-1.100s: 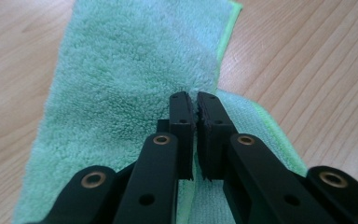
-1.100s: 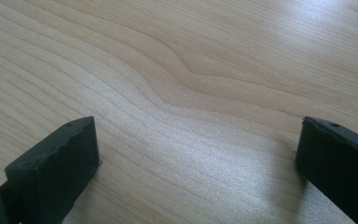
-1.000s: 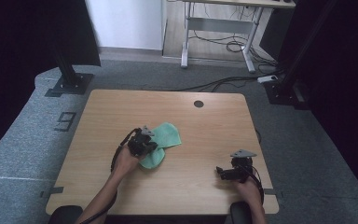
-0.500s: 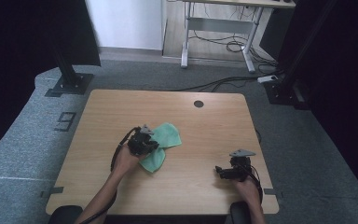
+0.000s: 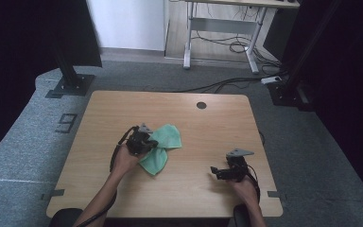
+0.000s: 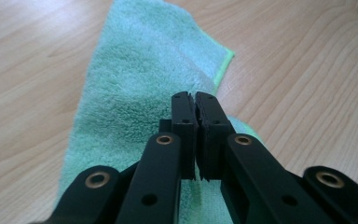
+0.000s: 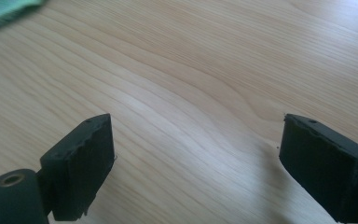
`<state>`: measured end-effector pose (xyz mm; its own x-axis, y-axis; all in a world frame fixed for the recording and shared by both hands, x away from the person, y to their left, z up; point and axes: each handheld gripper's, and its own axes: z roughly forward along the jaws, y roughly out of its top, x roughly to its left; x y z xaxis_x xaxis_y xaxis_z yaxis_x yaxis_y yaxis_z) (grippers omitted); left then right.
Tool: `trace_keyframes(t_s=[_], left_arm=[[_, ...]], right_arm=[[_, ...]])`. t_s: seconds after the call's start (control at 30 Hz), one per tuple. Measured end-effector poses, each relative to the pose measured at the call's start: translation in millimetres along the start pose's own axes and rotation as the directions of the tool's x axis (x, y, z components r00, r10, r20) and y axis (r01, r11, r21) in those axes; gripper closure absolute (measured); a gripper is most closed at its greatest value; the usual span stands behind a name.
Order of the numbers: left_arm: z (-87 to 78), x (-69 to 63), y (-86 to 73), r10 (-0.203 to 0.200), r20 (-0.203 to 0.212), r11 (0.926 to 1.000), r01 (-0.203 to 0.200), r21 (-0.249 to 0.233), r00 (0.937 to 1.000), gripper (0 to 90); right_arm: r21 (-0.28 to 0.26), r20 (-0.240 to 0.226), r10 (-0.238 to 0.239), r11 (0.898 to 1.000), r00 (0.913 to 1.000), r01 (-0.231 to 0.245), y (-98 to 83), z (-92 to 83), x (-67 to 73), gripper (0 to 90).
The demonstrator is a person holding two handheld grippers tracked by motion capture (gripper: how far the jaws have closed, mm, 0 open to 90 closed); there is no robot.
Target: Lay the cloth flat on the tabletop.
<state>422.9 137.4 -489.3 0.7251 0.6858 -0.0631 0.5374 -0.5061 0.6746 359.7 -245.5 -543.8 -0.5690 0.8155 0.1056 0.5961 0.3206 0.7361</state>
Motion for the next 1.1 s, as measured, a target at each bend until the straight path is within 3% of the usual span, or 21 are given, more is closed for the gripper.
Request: trace_keyframes(t_s=[0.3, 0.5, 0.73, 0.93, 1.1], left_arm=[[-9.1, 9.8, 2.4, -0.021, -0.017, 0.9995, 0.021, -0.023, 0.9996, 86.7], [-14.1, 18.3, 2.6, -0.032, -0.034, 0.9992, 0.031, -0.023, 0.9989, 86.7], [-18.6, 23.1, 2.0, -0.036, -0.044, 0.999, 0.035, -0.028, 0.9984, 86.6], [-22.8, 26.1, 0.3, -0.041, -0.049, 0.9986, 0.039, -0.034, 0.998, 86.5], [-23.3, 27.3, -1.0, -0.044, -0.048, 0.9985, 0.042, -0.036, 0.9979, 86.4]], right_arm=[[-0.013, -0.072, -0.052, 0.999, 0.996, 0.051, 15.2, 6.5, 17.7, 20.3], [-0.02, -0.125, -0.08, 0.997, 0.9889, 0.078, 28.4, 15.4, 31.6, 29.3], [-0.006, -0.192, -0.143, 0.989, 0.9708, 0.145, 47.2, 34.6, 53.3, 37.3], [-0.008, -0.223, -0.168, 0.985, 0.9601, 0.171, 62.8, 54.1, 72.2, 37.4], [-0.009, -0.246, -0.197, 0.979, 0.949, 0.201, 71.9, 66.2, 84.1, 44.8]])
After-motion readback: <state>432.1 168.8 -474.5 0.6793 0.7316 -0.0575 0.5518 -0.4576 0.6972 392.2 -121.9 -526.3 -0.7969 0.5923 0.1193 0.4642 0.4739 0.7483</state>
